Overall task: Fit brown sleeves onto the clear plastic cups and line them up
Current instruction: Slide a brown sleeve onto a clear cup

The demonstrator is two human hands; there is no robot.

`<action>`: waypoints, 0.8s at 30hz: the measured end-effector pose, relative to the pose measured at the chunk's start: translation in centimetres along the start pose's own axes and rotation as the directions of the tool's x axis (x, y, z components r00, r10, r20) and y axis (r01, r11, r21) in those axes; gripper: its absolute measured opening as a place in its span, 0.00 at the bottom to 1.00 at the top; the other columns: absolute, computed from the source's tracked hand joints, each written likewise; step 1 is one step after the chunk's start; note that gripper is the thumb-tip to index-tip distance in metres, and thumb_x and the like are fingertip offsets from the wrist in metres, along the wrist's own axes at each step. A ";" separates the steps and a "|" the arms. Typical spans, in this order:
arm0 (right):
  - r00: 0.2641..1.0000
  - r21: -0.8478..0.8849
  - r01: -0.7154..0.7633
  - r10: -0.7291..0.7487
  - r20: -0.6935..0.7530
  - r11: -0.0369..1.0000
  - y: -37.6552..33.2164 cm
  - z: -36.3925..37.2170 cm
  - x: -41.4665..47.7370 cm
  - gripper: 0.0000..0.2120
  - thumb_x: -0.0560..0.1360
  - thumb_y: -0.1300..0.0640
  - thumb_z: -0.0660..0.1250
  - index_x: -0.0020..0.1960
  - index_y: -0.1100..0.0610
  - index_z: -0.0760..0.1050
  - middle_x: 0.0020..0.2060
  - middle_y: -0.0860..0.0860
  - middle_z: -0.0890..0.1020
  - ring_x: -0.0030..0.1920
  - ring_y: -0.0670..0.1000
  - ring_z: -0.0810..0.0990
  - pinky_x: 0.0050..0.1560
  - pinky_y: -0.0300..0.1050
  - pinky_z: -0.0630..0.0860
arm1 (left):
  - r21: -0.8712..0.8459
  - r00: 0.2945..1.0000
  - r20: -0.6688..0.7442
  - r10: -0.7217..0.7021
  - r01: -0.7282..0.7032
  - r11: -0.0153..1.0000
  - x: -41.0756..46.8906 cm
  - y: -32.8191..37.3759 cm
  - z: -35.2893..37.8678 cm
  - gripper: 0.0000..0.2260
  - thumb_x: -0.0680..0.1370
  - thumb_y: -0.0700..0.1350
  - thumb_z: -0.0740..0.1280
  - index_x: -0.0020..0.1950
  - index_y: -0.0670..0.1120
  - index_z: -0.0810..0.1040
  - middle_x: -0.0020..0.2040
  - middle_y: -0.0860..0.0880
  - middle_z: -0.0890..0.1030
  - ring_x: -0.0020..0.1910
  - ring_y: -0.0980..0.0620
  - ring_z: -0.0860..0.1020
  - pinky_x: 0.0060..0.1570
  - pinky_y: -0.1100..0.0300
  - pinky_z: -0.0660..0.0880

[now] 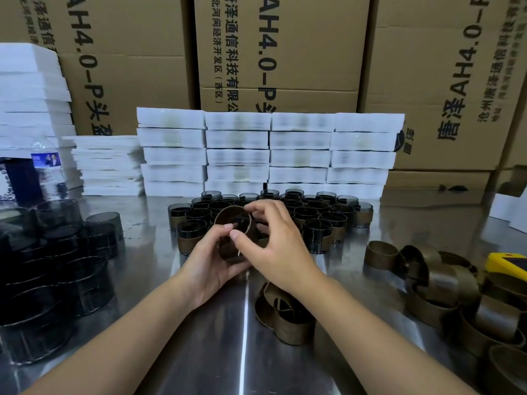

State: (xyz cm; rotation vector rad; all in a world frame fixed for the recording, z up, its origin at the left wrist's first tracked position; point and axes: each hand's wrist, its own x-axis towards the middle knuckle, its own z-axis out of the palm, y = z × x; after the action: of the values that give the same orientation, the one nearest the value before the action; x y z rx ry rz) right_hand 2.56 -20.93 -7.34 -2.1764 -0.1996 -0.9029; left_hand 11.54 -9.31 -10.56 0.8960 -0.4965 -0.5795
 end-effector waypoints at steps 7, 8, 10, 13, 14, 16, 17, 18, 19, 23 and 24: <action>0.922 0.134 -0.385 0.375 0.098 0.913 0.4 0.2 0.7 0.22 0.72 0.45 0.69 0.64 0.50 0.74 0.58 0.44 0.79 0.59 0.44 0.77 0.63 0.46 0.73 | 0.054 0.994 0.000 0.109 -0.109 0.993 0.3 -0.4 -0.3 0.10 0.63 0.47 0.74 0.42 0.46 0.84 0.44 0.45 0.84 0.45 0.48 0.84 0.41 0.53 0.81; 0.916 0.159 -0.399 0.384 0.114 0.903 0.5 0.2 0.8 0.21 0.73 0.48 0.68 0.64 0.51 0.74 0.58 0.45 0.80 0.57 0.44 0.78 0.63 0.47 0.73 | 0.074 0.993 -0.012 0.118 -0.117 0.990 0.4 -0.4 -0.5 0.14 0.62 0.47 0.74 0.45 0.45 0.83 0.47 0.43 0.84 0.47 0.46 0.84 0.43 0.52 0.81; 0.904 0.218 -0.426 0.404 0.139 0.878 0.7 0.1 1.0 0.22 0.75 0.52 0.68 0.68 0.52 0.71 0.61 0.48 0.79 0.59 0.46 0.77 0.65 0.49 0.72 | 0.120 0.988 -0.022 0.150 -0.146 0.982 0.4 -0.3 -0.6 0.12 0.64 0.44 0.72 0.47 0.47 0.84 0.50 0.42 0.84 0.49 0.44 0.84 0.44 0.53 0.81; 0.905 0.254 -0.424 0.402 0.137 0.869 0.8 0.0 1.2 0.21 0.76 0.58 0.66 0.69 0.54 0.70 0.60 0.51 0.80 0.61 0.49 0.77 0.65 0.51 0.72 | 0.162 0.982 -0.034 0.187 -0.179 0.970 0.4 -0.1 -0.7 0.12 0.66 0.41 0.67 0.46 0.51 0.85 0.50 0.43 0.84 0.48 0.43 0.84 0.41 0.55 0.80; 0.907 0.252 -0.422 0.402 0.128 0.871 0.9 -0.1 1.3 0.20 0.77 0.59 0.65 0.68 0.55 0.71 0.59 0.52 0.80 0.60 0.49 0.78 0.64 0.51 0.73 | 0.175 0.982 -0.029 0.189 -0.181 0.968 0.3 -0.1 -0.7 0.14 0.67 0.41 0.67 0.49 0.50 0.85 0.52 0.42 0.84 0.49 0.43 0.84 0.41 0.55 0.80; 0.907 0.260 -0.422 0.405 0.118 0.868 1.2 -0.1 1.3 0.16 0.77 0.62 0.64 0.65 0.55 0.74 0.58 0.53 0.81 0.59 0.50 0.79 0.63 0.51 0.74 | 0.202 0.982 -0.008 0.187 -0.181 0.963 0.3 -0.1 -0.6 0.16 0.67 0.41 0.68 0.53 0.49 0.83 0.53 0.42 0.83 0.50 0.42 0.83 0.41 0.55 0.80; 0.908 0.269 -0.419 0.404 0.113 0.867 1.4 -0.2 1.3 0.15 0.77 0.62 0.64 0.63 0.54 0.75 0.56 0.53 0.82 0.58 0.50 0.79 0.62 0.51 0.75 | 0.213 0.982 -0.012 0.186 -0.179 0.961 0.2 -0.1 -0.5 0.16 0.66 0.40 0.69 0.53 0.49 0.83 0.53 0.42 0.83 0.49 0.43 0.84 0.40 0.55 0.80; 0.910 0.277 -0.413 0.400 0.105 0.867 1.5 -0.2 1.3 0.13 0.77 0.63 0.64 0.61 0.54 0.76 0.54 0.52 0.82 0.56 0.50 0.80 0.61 0.50 0.75 | 0.219 0.982 -0.022 0.188 -0.179 0.959 0.1 -0.1 -0.4 0.16 0.66 0.40 0.70 0.52 0.49 0.84 0.52 0.42 0.84 0.47 0.44 0.84 0.39 0.55 0.80; 0.914 0.282 -0.404 0.393 0.096 0.870 1.6 -0.2 1.3 0.12 0.77 0.63 0.64 0.58 0.52 0.77 0.52 0.50 0.83 0.54 0.50 0.81 0.59 0.49 0.76 | 0.224 0.982 -0.030 0.188 -0.177 0.958 0.1 -0.1 -0.4 0.15 0.65 0.39 0.71 0.51 0.49 0.84 0.51 0.42 0.84 0.46 0.44 0.84 0.39 0.54 0.80; 0.928 0.307 -0.371 0.366 0.078 0.876 1.8 -0.2 1.3 0.09 0.76 0.58 0.67 0.48 0.44 0.74 0.38 0.44 0.79 0.45 0.49 0.81 0.54 0.51 0.78 | 0.193 0.989 -0.009 0.147 -0.143 0.971 0.1 0.1 -0.2 0.08 0.67 0.43 0.69 0.44 0.49 0.85 0.45 0.43 0.84 0.42 0.47 0.84 0.37 0.54 0.80; 0.928 0.312 -0.367 0.367 0.061 0.877 1.7 -0.3 1.3 0.08 0.75 0.55 0.69 0.49 0.44 0.74 0.36 0.44 0.80 0.45 0.49 0.81 0.54 0.53 0.78 | 0.164 0.992 -0.015 0.127 -0.123 0.979 0.1 0.1 -0.2 0.09 0.67 0.45 0.70 0.46 0.47 0.84 0.46 0.43 0.84 0.43 0.46 0.84 0.37 0.54 0.80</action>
State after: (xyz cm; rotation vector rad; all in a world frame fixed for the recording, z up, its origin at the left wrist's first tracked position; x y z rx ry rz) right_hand 4.08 -22.50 -7.33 -1.8279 0.0673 -0.6057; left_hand 11.76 -9.17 -10.56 1.0180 -0.5790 -0.4170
